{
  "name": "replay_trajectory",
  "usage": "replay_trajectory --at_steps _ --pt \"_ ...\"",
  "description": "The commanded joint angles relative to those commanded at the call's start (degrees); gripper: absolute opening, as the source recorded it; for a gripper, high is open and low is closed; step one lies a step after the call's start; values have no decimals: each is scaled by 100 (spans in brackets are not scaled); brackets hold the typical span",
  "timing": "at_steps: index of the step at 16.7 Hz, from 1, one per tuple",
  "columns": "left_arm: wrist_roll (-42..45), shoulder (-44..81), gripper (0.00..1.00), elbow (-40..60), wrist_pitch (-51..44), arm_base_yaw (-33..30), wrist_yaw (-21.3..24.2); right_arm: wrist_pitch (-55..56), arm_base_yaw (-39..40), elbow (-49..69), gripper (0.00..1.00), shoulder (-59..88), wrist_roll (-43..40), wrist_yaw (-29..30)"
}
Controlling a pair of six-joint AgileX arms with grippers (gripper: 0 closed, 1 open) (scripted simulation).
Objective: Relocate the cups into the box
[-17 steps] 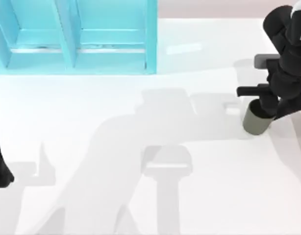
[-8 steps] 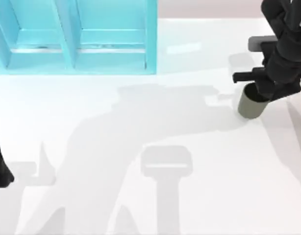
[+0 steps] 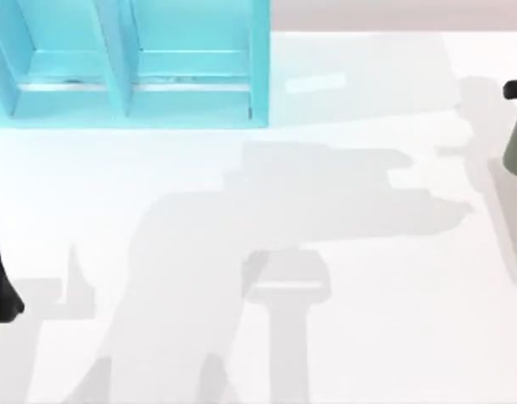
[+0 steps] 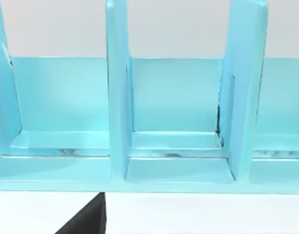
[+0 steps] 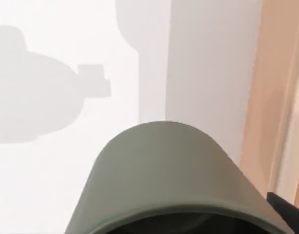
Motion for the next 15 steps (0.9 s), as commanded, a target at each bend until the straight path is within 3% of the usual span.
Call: replay_trajectory --at_steps 8,15 --pt "0 0 100 0 0 0 0 -288 -352 -27 0 -65 -156 13" --pt "0 0 100 0 0 0 0 -237 -2156 -662 0 -934 -1978 16"
